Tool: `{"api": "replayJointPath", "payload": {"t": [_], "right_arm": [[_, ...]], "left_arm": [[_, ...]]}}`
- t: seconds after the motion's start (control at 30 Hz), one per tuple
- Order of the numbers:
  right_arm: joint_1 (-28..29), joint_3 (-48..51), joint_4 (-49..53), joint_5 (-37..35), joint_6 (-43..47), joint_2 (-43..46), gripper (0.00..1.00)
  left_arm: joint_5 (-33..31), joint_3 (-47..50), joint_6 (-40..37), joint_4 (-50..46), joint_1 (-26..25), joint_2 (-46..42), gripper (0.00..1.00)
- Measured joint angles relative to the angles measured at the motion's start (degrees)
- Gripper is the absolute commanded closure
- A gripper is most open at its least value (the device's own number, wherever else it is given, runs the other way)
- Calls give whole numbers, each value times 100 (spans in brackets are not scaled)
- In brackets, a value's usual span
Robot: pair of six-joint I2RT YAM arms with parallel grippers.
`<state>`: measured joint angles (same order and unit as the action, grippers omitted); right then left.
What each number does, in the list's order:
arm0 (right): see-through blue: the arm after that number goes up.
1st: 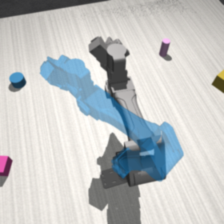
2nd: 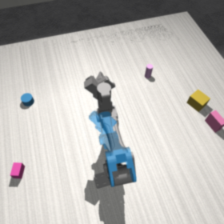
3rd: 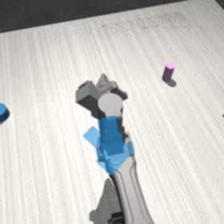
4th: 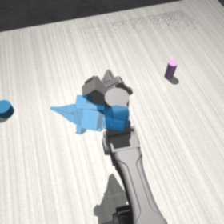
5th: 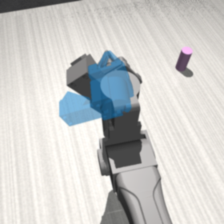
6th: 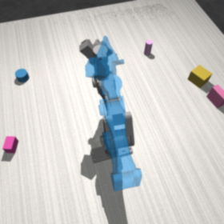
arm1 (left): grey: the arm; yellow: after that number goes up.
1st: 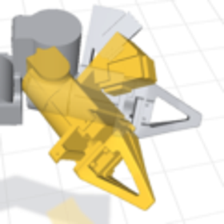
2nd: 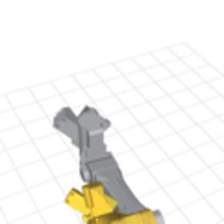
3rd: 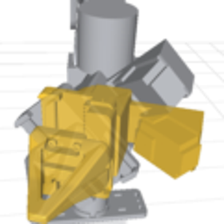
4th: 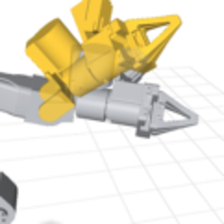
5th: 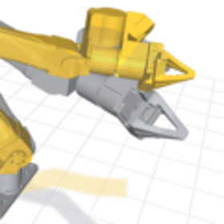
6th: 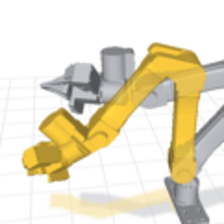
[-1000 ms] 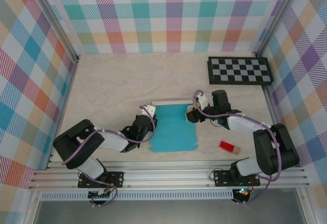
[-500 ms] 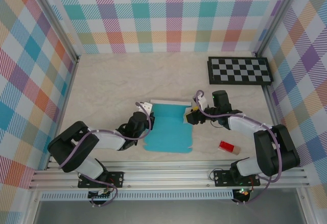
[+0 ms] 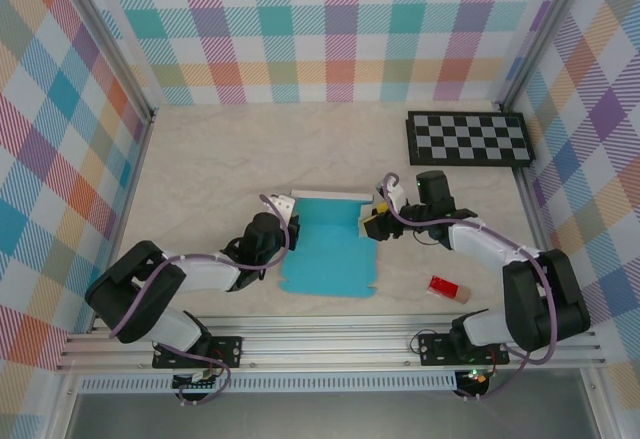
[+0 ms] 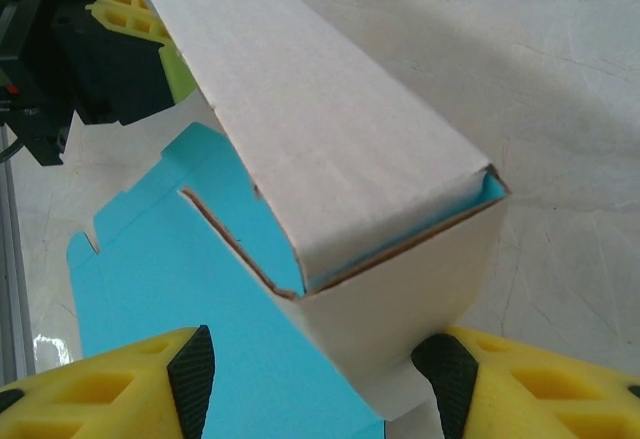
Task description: Fold the paper box
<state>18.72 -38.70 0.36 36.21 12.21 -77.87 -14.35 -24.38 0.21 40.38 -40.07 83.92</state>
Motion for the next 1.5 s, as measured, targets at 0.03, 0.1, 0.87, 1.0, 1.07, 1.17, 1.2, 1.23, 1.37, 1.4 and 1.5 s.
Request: {"api": "replayJointPath", "payload": {"t": [0.03, 0.1, 0.87, 1.0, 1.07, 1.17, 1.2, 1.23, 1.37, 1.4, 1.5], "right_arm": [[0, -11, 33, -26, 74, 26, 39], [0, -22, 68, -94, 166, 42, 40], [413, -96, -732, -2728, -367, 420, 91], [841, -105, -911, -3654, -807, 317, 96], [1106, -149, -946, -4306, -979, 149, 97], [1484, -398, -839, -5274, -1180, -245, 100], [1550, -507, -787, -5488, -1259, -374, 100], [1598, -634, -734, -5722, -1357, -529, 100], [1714, -804, -699, -6347, -1812, -918, 97], [1766, -813, -669, -6494, -1934, -1014, 95], [1897, -848, -612, -6776, -2186, -1333, 80]], "left_arm": [[42, -7, 0, 0, 17, -11, 100], [133, -11, 0, -7, 37, -68, 100], [562, -409, 542, -358, 55, -267, 100], [402, -505, 728, -494, 55, -234, 100], [302, -634, 798, -686, 48, -173, 100], [74, -857, 872, -1043, 20, -83, 100], [0, -925, 907, -1147, 2, -57, 100], [-72, -1001, 927, -1241, -28, -26, 100], [-181, -1143, 997, -1331, -131, 144, 100], [-181, -1145, 1016, -1322, -144, 216, 100], [-184, -1143, 1080, -1257, -155, 509, 100]]}}
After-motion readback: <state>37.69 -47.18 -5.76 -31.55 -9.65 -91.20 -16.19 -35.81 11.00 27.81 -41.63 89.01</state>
